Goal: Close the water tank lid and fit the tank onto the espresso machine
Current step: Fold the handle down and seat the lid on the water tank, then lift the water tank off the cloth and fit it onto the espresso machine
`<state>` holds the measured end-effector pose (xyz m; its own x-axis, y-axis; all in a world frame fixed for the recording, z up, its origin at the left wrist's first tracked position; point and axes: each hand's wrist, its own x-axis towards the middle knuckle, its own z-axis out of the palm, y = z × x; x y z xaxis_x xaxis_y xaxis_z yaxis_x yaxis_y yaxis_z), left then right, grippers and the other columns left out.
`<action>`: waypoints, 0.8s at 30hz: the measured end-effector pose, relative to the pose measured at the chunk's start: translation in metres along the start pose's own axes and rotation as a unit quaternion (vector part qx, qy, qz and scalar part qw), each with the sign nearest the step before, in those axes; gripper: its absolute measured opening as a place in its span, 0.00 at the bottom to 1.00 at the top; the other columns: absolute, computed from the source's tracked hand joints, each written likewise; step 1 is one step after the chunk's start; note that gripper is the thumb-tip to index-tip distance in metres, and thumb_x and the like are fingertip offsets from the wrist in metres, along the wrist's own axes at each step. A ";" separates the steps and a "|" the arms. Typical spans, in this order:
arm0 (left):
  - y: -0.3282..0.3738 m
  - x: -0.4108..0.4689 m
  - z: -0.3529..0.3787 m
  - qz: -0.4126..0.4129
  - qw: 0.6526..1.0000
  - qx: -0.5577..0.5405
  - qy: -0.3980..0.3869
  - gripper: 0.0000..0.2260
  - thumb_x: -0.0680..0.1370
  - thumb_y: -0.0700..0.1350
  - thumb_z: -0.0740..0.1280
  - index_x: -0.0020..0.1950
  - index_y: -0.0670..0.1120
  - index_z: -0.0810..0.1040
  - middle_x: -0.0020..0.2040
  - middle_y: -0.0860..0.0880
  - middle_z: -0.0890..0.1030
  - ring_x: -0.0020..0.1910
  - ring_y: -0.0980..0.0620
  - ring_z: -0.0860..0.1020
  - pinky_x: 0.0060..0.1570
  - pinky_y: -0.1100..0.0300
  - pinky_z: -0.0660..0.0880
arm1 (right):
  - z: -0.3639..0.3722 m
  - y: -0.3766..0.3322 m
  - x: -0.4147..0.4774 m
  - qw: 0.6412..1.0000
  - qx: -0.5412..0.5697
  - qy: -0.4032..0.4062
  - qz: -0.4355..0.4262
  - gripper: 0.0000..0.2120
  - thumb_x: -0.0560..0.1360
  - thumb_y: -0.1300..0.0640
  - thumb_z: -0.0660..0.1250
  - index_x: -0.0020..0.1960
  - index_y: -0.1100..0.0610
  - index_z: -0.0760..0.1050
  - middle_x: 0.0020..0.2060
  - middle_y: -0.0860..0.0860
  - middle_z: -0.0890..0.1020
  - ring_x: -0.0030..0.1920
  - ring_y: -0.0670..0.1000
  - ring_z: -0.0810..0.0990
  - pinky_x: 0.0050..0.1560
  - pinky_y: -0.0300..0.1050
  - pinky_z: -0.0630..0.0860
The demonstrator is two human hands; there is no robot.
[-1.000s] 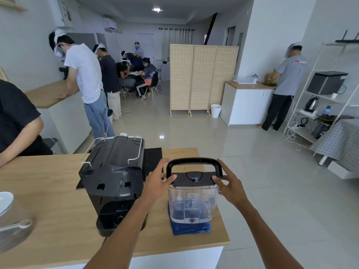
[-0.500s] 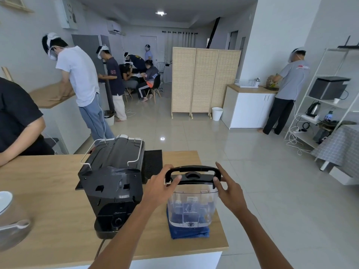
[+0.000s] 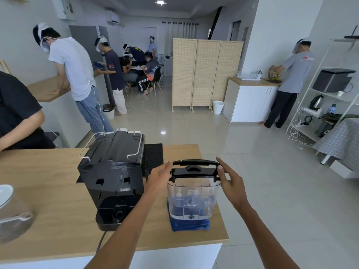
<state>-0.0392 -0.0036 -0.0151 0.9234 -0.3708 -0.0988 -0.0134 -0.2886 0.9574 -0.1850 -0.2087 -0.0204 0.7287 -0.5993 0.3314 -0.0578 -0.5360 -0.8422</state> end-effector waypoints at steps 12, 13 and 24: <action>0.002 -0.007 0.000 0.031 0.992 -0.083 -0.094 0.18 0.79 0.50 0.64 0.69 0.58 0.75 0.72 0.55 0.72 0.72 0.53 0.68 0.74 0.48 0.61 | 0.007 -0.008 -0.004 0.999 0.029 0.017 0.040 0.20 0.78 0.40 0.62 0.68 0.43 0.76 0.56 0.43 0.82 0.49 0.31 0.79 0.49 0.23 0.68; -0.001 -0.007 0.000 0.036 0.992 -0.072 -0.102 0.19 0.80 0.47 0.64 0.71 0.56 0.73 0.73 0.54 0.71 0.72 0.53 0.66 0.74 0.50 0.60 | 0.008 -0.006 -0.005 0.999 0.016 0.001 0.035 0.22 0.78 0.40 0.62 0.70 0.42 0.73 0.56 0.43 0.80 0.49 0.34 0.79 0.49 0.23 0.69; -0.014 -0.021 0.002 0.059 0.990 0.040 -0.121 0.29 0.74 0.56 0.69 0.73 0.69 0.64 0.74 0.57 0.67 0.70 0.55 0.67 0.70 0.51 0.66 | 0.020 0.026 -0.009 0.994 -0.077 -0.071 -0.045 0.33 0.75 0.34 0.59 0.77 0.40 0.59 0.67 0.47 0.71 0.59 0.45 0.75 0.58 0.44 0.80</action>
<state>-0.0595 0.0069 -0.0272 0.7943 -0.6047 -0.0591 -0.1554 -0.2962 0.9424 -0.1796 -0.2057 -0.0538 0.8235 -0.4616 0.3299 -0.0839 -0.6740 -0.7339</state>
